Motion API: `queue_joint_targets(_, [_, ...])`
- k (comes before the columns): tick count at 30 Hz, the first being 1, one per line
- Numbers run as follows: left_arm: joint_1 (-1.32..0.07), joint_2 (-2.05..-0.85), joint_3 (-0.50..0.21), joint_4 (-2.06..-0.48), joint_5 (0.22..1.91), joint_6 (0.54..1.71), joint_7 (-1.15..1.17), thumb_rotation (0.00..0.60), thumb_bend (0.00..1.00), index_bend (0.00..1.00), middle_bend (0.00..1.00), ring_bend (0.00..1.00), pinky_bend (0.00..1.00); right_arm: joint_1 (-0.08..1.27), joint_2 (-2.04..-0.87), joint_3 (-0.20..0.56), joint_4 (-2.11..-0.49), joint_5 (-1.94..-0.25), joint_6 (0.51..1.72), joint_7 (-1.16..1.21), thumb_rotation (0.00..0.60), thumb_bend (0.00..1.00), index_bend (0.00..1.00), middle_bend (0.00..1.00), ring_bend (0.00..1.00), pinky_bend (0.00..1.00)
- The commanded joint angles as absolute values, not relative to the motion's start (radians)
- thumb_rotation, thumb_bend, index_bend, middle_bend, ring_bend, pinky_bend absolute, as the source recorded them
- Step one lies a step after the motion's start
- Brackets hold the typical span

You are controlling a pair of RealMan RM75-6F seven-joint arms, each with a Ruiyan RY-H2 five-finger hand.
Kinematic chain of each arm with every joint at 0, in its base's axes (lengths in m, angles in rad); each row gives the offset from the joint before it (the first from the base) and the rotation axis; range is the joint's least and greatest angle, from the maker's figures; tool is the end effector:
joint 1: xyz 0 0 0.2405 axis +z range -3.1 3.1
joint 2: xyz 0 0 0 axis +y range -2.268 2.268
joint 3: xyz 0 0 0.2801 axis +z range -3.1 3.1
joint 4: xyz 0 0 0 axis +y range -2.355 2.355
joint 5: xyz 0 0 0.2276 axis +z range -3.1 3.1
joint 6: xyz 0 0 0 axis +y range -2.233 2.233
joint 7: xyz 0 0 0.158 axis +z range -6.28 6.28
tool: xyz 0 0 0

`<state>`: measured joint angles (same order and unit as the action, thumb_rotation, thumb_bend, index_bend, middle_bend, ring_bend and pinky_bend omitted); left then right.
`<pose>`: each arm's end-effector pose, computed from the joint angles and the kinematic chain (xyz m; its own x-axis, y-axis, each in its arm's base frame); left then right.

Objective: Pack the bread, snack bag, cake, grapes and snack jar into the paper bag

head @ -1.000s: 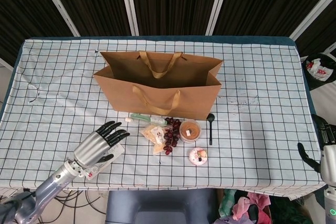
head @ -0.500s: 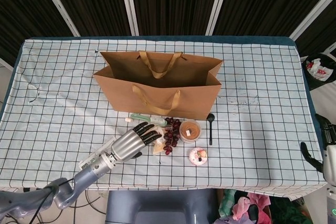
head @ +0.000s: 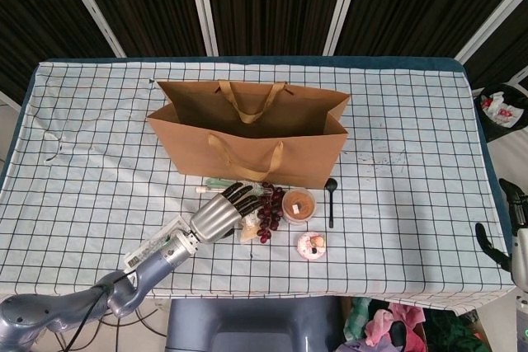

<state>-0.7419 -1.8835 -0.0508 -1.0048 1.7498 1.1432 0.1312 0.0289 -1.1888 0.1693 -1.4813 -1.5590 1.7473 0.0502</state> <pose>-0.1296 0.3285 -0.1287 0.5414 -0.0247 0.8404 0.5359 -0.7600 -0.3676 -0.3360 -0.1966 0.1947 0.3775 0.3502 0.8572 -0.9125 -0.0167 0.4087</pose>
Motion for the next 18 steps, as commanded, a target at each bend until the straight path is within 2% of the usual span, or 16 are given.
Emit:
queue_joint_targets(1, [-0.76, -1.908, -0.06, -0.982, 1.726, 1.117, 0.115, 0.6, 0.15, 0.19, 0.24, 0.12, 0.18, 0.029, -1.189, 0.17, -1.48, -1.558, 1.747, 0.051, 0.6, 0.3, 0.11, 0.18, 0.3, 0.24])
queue_joint_targets(10, [-0.789, -1.96, -0.049, -0.913, 1.722, 1.111, 0.11, 0.6, 0.15, 0.19, 0.24, 0.12, 0.18, 0.026, -1.184, 0.178, -1.478, -1.546, 1.75, 0.065, 0.6, 0.3, 0.11, 0.18, 0.3, 0.24])
queue_joint_targets(18, [-0.793, -1.975, -0.041, -0.891, 1.725, 1.142, 0.112, 0.6, 0.32, 0.28, 0.38, 0.23, 0.27, 0.029, -1.184, 0.17, -1.481, -1.555, 1.74, 0.064, 0.6, 0.32, 0.11, 0.18, 0.3, 0.24])
